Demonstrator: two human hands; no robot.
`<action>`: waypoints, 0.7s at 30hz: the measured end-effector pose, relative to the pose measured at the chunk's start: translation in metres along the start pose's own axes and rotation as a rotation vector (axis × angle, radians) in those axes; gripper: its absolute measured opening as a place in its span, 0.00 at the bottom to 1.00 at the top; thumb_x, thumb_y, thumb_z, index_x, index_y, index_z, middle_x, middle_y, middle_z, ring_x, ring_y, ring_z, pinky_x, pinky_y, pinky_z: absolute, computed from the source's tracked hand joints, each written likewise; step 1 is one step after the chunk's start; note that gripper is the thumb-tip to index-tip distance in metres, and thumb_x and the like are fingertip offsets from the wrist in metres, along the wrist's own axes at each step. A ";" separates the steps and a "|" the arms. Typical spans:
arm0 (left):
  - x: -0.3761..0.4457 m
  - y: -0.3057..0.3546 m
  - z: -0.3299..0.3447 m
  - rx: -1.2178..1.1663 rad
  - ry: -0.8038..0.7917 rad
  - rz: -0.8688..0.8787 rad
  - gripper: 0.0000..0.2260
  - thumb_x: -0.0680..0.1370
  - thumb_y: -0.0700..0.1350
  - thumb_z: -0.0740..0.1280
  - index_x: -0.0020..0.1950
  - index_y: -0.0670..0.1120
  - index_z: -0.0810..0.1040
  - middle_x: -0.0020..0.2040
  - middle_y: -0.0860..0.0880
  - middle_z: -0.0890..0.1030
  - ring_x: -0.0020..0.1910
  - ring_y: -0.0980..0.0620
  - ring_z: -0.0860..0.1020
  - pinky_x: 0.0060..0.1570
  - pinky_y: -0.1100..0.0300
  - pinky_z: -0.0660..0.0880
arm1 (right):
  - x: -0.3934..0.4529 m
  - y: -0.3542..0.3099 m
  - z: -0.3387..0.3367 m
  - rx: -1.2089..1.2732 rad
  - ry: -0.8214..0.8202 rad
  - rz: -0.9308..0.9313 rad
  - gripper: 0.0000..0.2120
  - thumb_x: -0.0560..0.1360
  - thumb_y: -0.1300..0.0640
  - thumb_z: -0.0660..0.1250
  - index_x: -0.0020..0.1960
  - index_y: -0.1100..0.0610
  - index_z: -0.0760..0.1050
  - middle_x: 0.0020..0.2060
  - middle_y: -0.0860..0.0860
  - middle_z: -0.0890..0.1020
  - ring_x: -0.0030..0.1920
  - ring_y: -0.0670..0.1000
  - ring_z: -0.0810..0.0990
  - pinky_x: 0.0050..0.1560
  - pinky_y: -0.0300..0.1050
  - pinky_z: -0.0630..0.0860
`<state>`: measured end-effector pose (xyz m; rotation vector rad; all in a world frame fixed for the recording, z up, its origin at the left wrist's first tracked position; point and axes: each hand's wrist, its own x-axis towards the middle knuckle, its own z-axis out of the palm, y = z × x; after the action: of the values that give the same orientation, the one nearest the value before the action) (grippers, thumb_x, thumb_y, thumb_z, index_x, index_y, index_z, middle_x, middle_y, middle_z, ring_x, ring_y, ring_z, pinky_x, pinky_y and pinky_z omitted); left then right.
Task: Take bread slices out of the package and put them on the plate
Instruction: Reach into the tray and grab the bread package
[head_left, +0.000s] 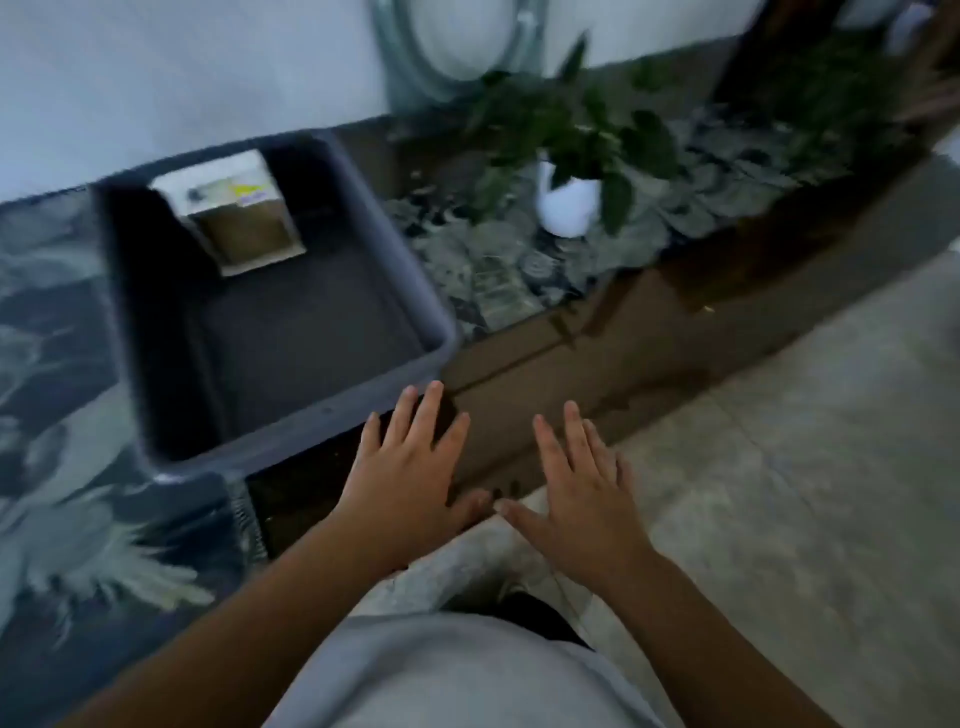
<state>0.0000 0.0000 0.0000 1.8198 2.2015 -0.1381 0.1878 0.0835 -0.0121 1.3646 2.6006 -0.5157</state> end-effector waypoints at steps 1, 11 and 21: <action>-0.005 -0.009 -0.001 -0.017 0.009 -0.086 0.39 0.72 0.72 0.45 0.78 0.52 0.50 0.80 0.42 0.42 0.78 0.40 0.41 0.73 0.36 0.50 | 0.015 -0.006 -0.002 -0.003 -0.002 -0.080 0.46 0.68 0.23 0.45 0.79 0.44 0.37 0.80 0.52 0.36 0.79 0.54 0.40 0.74 0.65 0.45; -0.033 -0.055 0.006 -0.142 0.163 -0.625 0.38 0.74 0.71 0.47 0.78 0.52 0.46 0.81 0.43 0.44 0.78 0.41 0.42 0.74 0.37 0.52 | 0.127 -0.084 -0.023 -0.171 0.013 -0.661 0.43 0.73 0.28 0.55 0.79 0.48 0.43 0.81 0.54 0.43 0.79 0.56 0.46 0.74 0.65 0.51; -0.030 -0.101 -0.002 -0.144 0.207 -0.594 0.40 0.71 0.73 0.46 0.78 0.53 0.49 0.81 0.43 0.45 0.78 0.42 0.43 0.73 0.38 0.52 | 0.137 -0.125 -0.016 -0.169 -0.009 -0.649 0.42 0.74 0.28 0.52 0.79 0.49 0.45 0.81 0.54 0.43 0.79 0.55 0.44 0.74 0.65 0.49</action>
<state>-0.0931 -0.0486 -0.0004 1.1033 2.7544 0.0936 0.0070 0.1290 -0.0092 0.4425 2.9634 -0.3566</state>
